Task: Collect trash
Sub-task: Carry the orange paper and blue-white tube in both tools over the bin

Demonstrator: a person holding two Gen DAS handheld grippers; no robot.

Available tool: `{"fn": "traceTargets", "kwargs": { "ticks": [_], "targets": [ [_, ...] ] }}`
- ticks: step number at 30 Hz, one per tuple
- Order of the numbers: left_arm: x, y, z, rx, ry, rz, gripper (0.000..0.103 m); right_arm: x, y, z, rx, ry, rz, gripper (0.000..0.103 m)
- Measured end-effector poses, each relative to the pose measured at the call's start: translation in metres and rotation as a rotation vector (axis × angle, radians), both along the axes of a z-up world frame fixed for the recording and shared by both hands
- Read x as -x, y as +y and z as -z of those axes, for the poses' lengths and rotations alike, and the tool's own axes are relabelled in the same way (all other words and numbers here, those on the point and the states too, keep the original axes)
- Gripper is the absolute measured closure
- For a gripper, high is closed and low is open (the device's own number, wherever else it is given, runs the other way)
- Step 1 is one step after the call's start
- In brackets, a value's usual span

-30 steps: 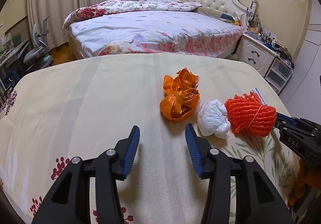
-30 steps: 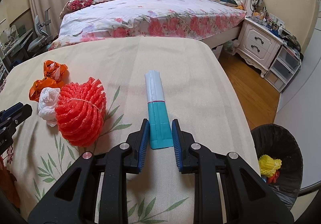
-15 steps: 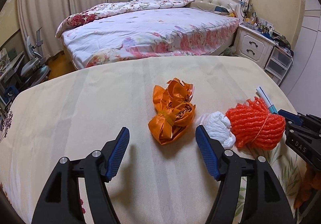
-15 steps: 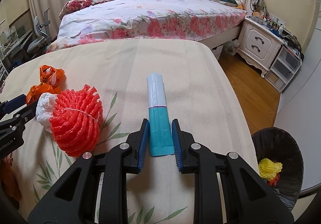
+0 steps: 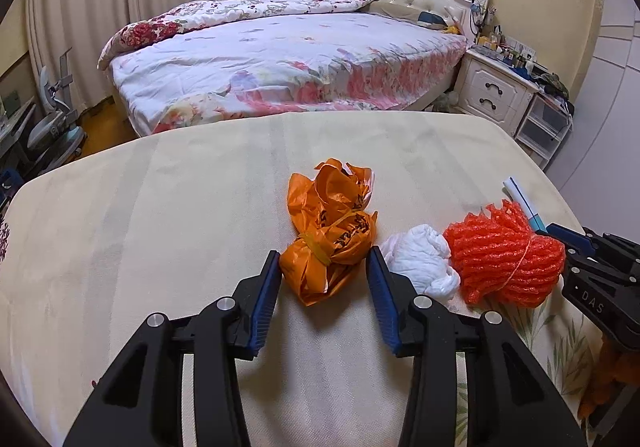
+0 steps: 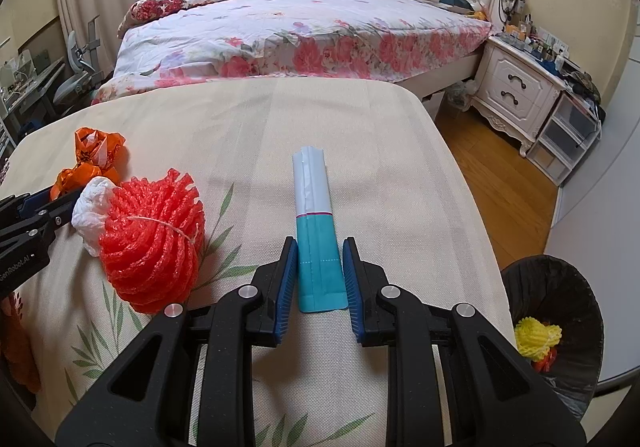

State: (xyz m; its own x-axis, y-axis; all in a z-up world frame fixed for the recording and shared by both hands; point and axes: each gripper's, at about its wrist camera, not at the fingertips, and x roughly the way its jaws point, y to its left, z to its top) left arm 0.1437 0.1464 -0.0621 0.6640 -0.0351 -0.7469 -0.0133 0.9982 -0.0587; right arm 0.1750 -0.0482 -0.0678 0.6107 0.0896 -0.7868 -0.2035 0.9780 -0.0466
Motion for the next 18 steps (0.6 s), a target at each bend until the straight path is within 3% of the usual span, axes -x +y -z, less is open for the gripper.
{"fn": "traceTargets", "kwargs": {
  "ticks": [12, 18],
  "targets": [
    [0.024, 0.008, -0.004, -0.002, -0.017, -0.067, 0.059, 0.008, 0.0, 0.0, 0.003, -0.008, 0.0, 0.082],
    [0.041, 0.008, -0.008, 0.006, -0.039, -0.091, 0.059, 0.027, -0.007, -0.007, -0.019, -0.055, 0.008, 0.082]
  ]
}}
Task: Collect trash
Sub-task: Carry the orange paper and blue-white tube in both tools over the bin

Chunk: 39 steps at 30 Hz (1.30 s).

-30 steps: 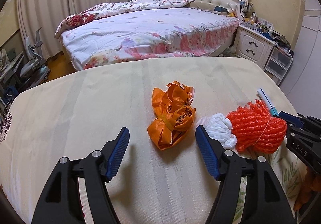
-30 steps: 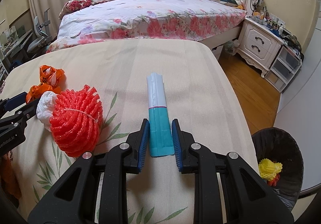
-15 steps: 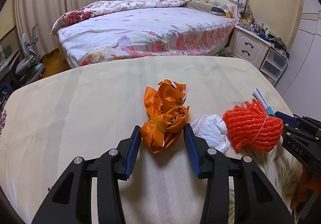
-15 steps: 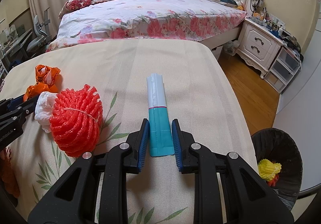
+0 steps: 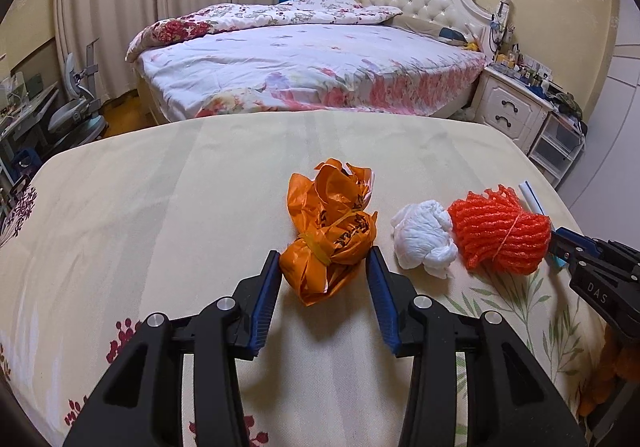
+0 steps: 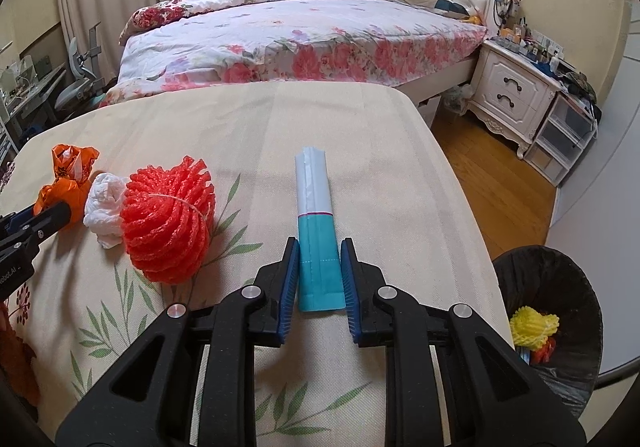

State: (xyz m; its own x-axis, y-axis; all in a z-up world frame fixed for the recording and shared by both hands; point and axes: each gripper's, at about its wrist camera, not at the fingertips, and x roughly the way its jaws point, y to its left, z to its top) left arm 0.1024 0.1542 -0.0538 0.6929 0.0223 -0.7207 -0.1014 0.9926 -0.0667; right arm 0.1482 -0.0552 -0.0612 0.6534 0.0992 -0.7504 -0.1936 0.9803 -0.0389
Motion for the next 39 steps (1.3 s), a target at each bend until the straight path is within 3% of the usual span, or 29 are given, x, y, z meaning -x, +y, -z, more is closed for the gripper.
{"fn": "traceTargets", "kwargs": {
  "ticks": [17, 39],
  "targets": [
    [0.045, -0.041, -0.018, -0.006, -0.09, 0.008, 0.059, 0.071, -0.034, -0.031, -0.007, -0.159, 0.062, 0.082],
    [0.052, -0.153, -0.033, 0.001, -0.167, 0.187, 0.059, 0.122, -0.123, -0.049, -0.007, -0.266, 0.244, 0.082]
  ]
}}
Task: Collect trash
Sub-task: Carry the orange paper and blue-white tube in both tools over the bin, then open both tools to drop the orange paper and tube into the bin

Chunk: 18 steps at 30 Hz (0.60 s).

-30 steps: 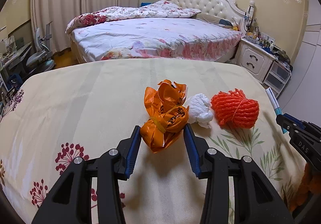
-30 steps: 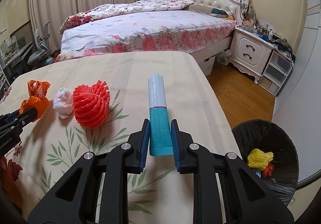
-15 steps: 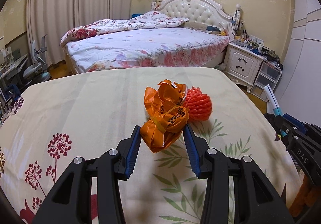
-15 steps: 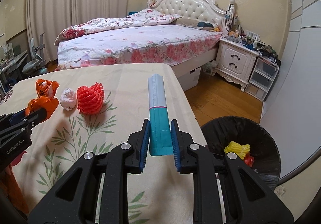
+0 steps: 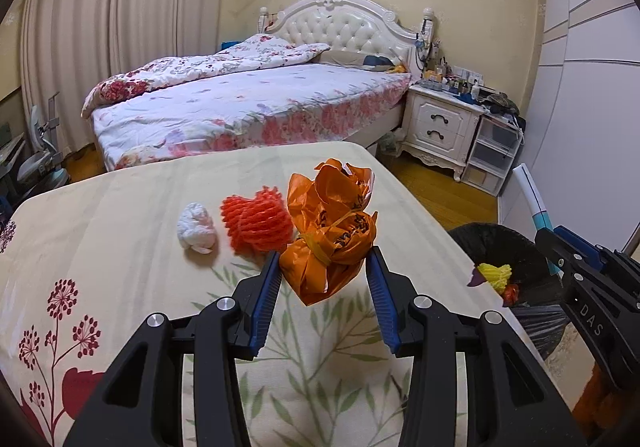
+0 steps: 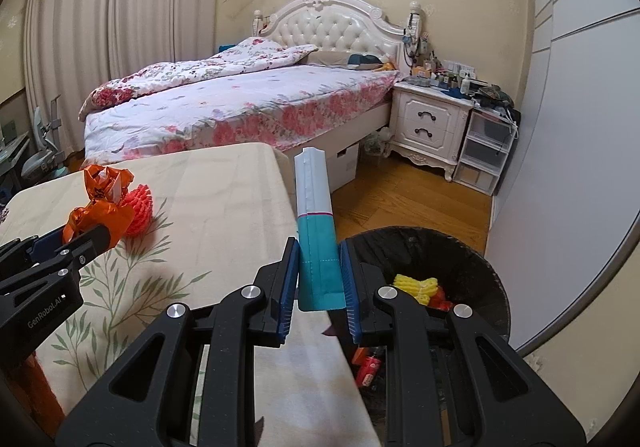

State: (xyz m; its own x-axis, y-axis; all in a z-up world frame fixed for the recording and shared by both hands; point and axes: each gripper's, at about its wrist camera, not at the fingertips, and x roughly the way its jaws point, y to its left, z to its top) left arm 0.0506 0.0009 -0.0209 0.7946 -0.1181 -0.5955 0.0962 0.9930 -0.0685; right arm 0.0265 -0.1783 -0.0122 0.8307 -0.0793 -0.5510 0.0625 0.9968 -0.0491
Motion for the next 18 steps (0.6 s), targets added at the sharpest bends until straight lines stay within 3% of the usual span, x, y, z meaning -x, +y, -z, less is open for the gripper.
{"fn": "traceTargets", "kwargs": {
  "ticks": [10, 18],
  "targets": [
    [-0.021, -0.053, 0.006, 0.027, 0.022, 0.091, 0.059, -0.004, -0.048, 0.005, -0.021, -0.018, 0.111, 0.082],
    [-0.041, -0.094, 0.01, 0.0, 0.037, 0.156, 0.059, -0.015, -0.078, 0.015, -0.063, -0.017, 0.18, 0.082]
  ]
}}
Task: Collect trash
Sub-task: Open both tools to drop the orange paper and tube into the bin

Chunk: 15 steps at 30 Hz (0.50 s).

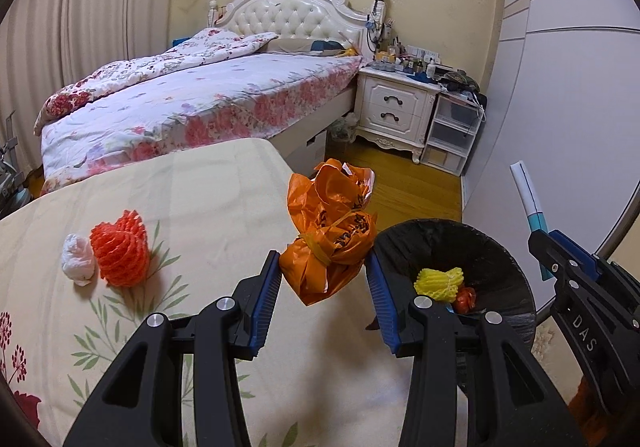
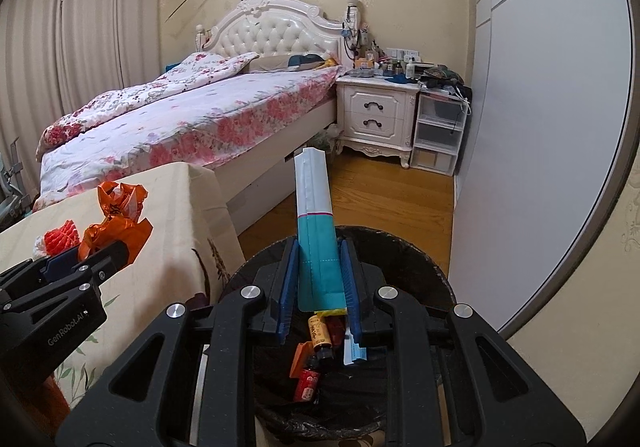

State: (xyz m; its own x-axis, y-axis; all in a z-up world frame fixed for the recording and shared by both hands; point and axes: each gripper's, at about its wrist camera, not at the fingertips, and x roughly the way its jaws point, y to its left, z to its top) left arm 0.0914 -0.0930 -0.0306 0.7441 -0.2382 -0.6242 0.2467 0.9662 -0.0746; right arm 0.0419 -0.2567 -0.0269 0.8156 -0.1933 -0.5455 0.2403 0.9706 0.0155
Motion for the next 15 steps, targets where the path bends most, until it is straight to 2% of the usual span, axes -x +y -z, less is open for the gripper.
{"fn": "traceTargets", "kwargs": {
  "ticks": [8, 15],
  "targets": [
    [-0.016, -0.037, 0.009, -0.049, 0.012, 0.07, 0.059, -0.009, -0.016, 0.008, -0.021, 0.014, 0.036, 0.082],
    [-0.025, -0.058, 0.016, -0.074, 0.034, 0.089, 0.059, -0.014, -0.028, 0.013, -0.038, 0.021, 0.058, 0.081]
  ]
}}
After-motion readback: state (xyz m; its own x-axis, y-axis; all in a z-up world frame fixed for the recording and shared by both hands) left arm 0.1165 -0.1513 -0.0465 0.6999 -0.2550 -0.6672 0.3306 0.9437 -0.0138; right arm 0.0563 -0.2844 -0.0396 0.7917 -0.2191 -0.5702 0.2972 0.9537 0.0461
